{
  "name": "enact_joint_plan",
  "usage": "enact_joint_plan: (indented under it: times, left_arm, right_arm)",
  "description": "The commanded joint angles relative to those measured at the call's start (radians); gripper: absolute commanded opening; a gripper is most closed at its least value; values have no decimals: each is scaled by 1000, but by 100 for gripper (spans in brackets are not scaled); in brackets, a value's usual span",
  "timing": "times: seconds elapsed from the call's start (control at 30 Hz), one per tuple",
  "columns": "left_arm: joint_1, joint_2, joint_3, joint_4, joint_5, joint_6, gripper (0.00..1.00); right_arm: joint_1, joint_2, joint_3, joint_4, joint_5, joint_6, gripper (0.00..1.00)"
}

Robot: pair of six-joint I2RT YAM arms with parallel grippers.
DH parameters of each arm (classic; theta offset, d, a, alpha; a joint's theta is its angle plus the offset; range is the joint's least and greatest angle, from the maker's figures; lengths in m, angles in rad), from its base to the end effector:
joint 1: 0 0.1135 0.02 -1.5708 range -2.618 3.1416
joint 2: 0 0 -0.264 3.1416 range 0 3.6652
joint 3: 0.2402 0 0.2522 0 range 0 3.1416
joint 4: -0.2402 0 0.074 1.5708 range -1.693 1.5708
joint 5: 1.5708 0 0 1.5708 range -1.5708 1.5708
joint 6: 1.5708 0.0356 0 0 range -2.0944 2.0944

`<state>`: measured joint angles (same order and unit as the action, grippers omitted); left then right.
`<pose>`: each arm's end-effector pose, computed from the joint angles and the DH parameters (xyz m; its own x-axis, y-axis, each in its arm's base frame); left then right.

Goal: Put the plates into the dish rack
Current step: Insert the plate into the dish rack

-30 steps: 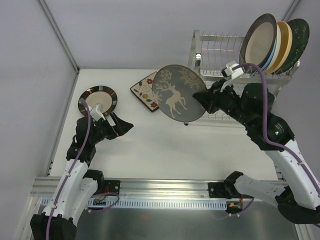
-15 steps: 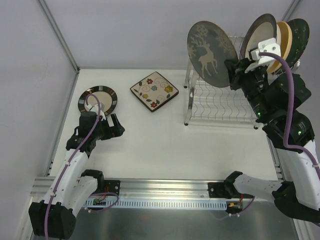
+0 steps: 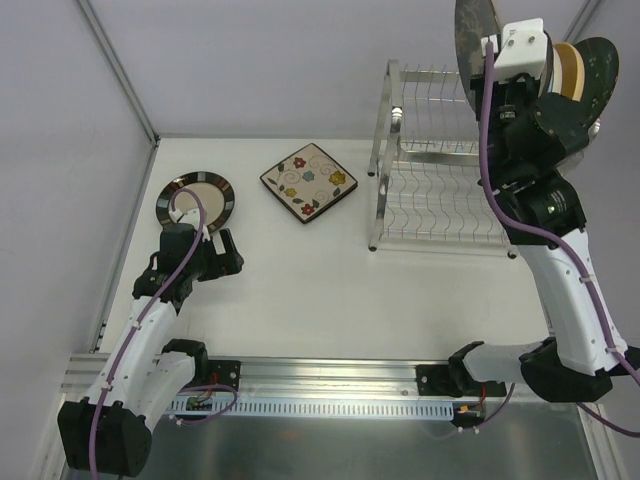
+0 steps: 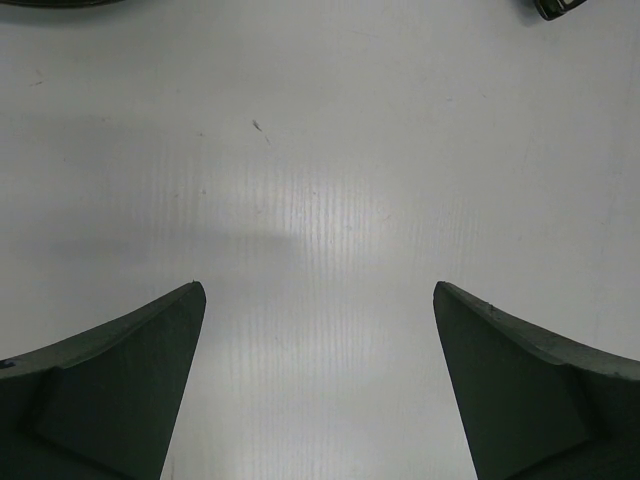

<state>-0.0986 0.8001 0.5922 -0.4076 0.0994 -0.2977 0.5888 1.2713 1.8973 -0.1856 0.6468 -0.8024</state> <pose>0.1763 -0.0210 0.2479 -0.6017 -0.2338 -0.7638 0.0022 0.9557 -0.2943 0.1767 0.0922 0.6015 0.2391 -0.5303 -0.8134 0.2620 0.8419 -0.4719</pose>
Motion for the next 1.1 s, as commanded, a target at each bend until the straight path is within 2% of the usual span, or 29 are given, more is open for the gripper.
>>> enact_joint_plan:
  times: [0.0, 0.2, 0.5, 1.07]
  left_arm:
    - [-1, 1, 29, -7, -1, 15, 99]
    - [-1, 13, 34, -8, 8, 15, 99]
    - [-1, 30, 35, -8, 23, 15, 99]
    - [0, 37, 37, -8, 22, 15, 99]
  right_arm:
    - [-84, 0, 75, 190, 59, -14, 1]
    - [-217, 66, 82, 81, 60, 138, 1]
    - [-336, 143, 80, -49, 4, 302, 1]
    - [-406, 168, 40, -147, -84, 431, 1]
